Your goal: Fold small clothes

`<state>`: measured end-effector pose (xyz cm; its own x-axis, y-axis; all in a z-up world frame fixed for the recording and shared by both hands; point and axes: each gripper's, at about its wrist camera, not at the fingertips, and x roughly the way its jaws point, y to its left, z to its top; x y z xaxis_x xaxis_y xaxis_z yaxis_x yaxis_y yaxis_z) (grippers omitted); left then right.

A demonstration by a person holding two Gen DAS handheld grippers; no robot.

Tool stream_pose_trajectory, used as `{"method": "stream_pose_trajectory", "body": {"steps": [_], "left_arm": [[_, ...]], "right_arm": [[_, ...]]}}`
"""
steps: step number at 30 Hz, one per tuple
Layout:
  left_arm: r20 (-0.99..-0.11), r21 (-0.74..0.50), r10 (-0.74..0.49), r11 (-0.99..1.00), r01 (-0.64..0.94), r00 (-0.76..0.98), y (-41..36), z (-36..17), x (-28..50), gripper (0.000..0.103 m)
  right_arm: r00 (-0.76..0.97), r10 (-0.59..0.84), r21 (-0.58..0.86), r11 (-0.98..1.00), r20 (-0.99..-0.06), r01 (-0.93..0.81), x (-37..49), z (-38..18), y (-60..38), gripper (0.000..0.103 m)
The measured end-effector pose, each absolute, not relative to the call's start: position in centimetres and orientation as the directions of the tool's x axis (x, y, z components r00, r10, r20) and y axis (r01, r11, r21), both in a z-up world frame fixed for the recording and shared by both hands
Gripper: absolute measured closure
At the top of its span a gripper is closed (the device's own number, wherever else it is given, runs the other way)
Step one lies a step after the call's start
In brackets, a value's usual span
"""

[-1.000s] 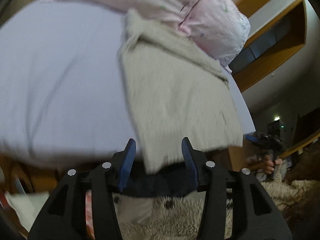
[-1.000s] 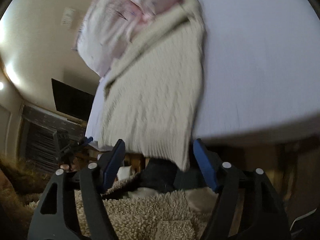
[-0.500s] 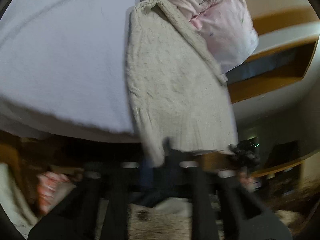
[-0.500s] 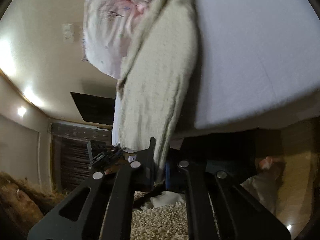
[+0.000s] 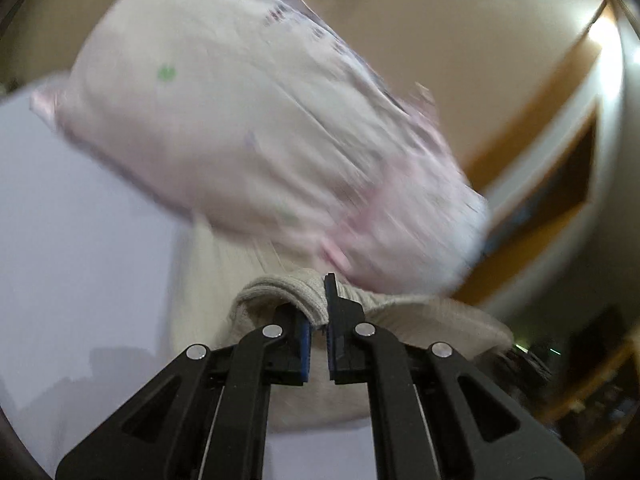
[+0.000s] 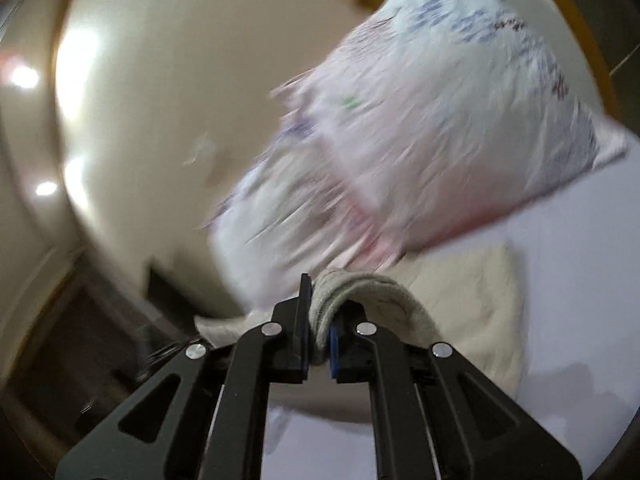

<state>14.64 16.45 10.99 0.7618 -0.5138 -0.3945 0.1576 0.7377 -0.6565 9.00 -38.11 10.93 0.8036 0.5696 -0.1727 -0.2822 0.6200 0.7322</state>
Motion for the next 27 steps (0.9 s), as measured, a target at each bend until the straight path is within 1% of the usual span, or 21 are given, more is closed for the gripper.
{"method": "stream_pose_trajectory", "body": {"steps": [1, 3, 4, 5, 6, 7, 8, 9, 10, 11, 12, 13, 15, 17, 18, 19, 21, 23, 24, 26, 27], "left_arm": [[-0.421, -0.643, -0.486, 0.755, 0.126, 0.766, 16.1, 10.3, 17.1, 0.097], [-0.529, -0.609, -0.445, 0.792, 0.042, 0.723, 14.8, 7.6, 22.4, 0.097], [-0.594, -0.599, -0.448, 0.801, 0.005, 0.669, 14.1, 5.9, 24.5, 0.097], [-0.632, -0.602, -0.46, 0.798, -0.021, 0.623, 14.0, 4.7, 25.4, 0.097], [-0.659, -0.617, -0.484, 0.785, -0.046, 0.576, 13.9, 3.6, 26.1, 0.097], [-0.651, -0.636, -0.506, 0.77, -0.043, 0.565, 14.2, 3.2, 25.9, 0.097], [-0.636, -0.641, -0.513, 0.767, -0.026, 0.577, 14.7, 3.3, 25.1, 0.097], [-0.626, -0.638, -0.508, 0.77, -0.014, 0.591, 15.1, 3.6, 24.5, 0.089], [-0.614, -0.629, -0.496, 0.777, 0.0, 0.614, 15.9, 4.3, 23.7, 0.064], [-0.603, -0.621, -0.479, 0.784, 0.002, 0.638, 17.0, 4.8, 22.9, 0.047], [-0.594, -0.613, -0.455, 0.79, -0.007, 0.663, 17.9, 5.4, 22.4, 0.025], [-0.589, -0.599, -0.423, 0.801, -0.021, 0.689, 19.2, 5.8, 21.4, 0.024], [-0.622, -0.583, -0.414, 0.811, -0.04, 0.665, 19.7, 5.2, 21.7, 0.025], [-0.661, -0.578, -0.426, 0.814, -0.057, 0.618, 20.0, 4.1, 21.7, 0.031], [-0.679, -0.582, -0.44, 0.81, -0.066, 0.587, 19.9, 3.2, 21.8, 0.036], [-0.684, -0.602, -0.469, 0.796, -0.068, 0.559, 19.7, 2.1, 21.9, 0.04], [-0.676, -0.641, -0.519, 0.765, -0.069, 0.523, 19.3, 0.7, 22.0, 0.046], [-0.672, -0.663, -0.547, 0.744, -0.077, 0.5, 18.8, -0.5, 22.1, 0.047], [-0.676, -0.661, -0.543, 0.746, -0.083, 0.498, 18.6, -1.0, 22.0, 0.049], [-0.653, -0.67, -0.53, 0.737, -0.087, 0.542, 18.4, -1.3, 21.8, 0.051], [-0.649, -0.678, -0.529, 0.729, -0.1, 0.547, 18.4, -1.5, 21.8, 0.066]], "right_arm": [[0.822, 0.525, 0.722, 0.655, -0.221, -0.224, 11.6, 10.2, -37.9, 0.096], [0.81, 0.45, 0.708, 0.703, -0.377, -0.062, 17.0, 7.1, -37.1, 0.095], [0.782, 0.427, 0.7, 0.714, -0.454, 0.017, 19.1, 5.3, -36.9, 0.088], [0.749, 0.404, 0.687, 0.721, -0.525, 0.093, 20.7, 3.5, -36.7, 0.086], [0.708, 0.373, 0.66, 0.731, -0.6, 0.174, 22.1, 1.7, -36.5, 0.078], [0.692, 0.368, 0.652, 0.732, -0.621, 0.197, 22.6, 0.8, -36.5, 0.066], [0.699, 0.371, 0.658, 0.729, -0.611, 0.188, 22.7, 0.3, -36.5, 0.064], [0.721, 0.349, 0.647, 0.741, -0.599, 0.179, 22.6, 0.5, -36.6, 0.061], [0.737, 0.299, 0.614, 0.765, -0.607, 0.195, 22.4, 1.0, -36.6, 0.044], [0.754, 0.211, 0.563, 0.79, -0.622, 0.243, 21.9, 1.8, -36.8, 0.031], [0.777, 0.159, 0.543, 0.797, -0.609, 0.263, 21.2, 2.3, -36.9, 0.015], [0.803, 0.122, 0.533, 0.803, -0.583, 0.265, 20.5, 3.0, -37.0, 0.015], [0.828, 0.123, 0.532, 0.815, -0.547, 0.231, 19.9, 3.9, -36.9, 0.014], [0.83, 0.162, 0.546, 0.815, -0.533, 0.191, 20.0, 4.1, -36.4, 0.013], [0.825, 0.194, 0.553, 0.817, -0.531, 0.165, 20.1, 4.2, -35.9, 0.013], [0.818, 0.214, 0.553, 0.82, -0.534, 0.147, 20.0, 4.0, -35.7, 0.013], [0.802, 0.26, 0.552, 0.828, -0.538, 0.102, 19.2, 3.7, -34.5, 0.013], [0.793, 0.277, 0.536, 0.841, -0.542, 0.072, 18.9, 3.8, -33.5, 0.013], [0.795, 0.28, 0.529, 0.847, -0.539, 0.06, 18.3, 3.9, -33.5, 0.013], [0.8, 0.28, 0.523, 0.851, -0.531, 0.049, 17.7, 4.4, -33.5, 0.013], [0.801, 0.285, 0.528, 0.848, -0.526, 0.044, 17.3, 4.3, -33.6, 0.013]]}}
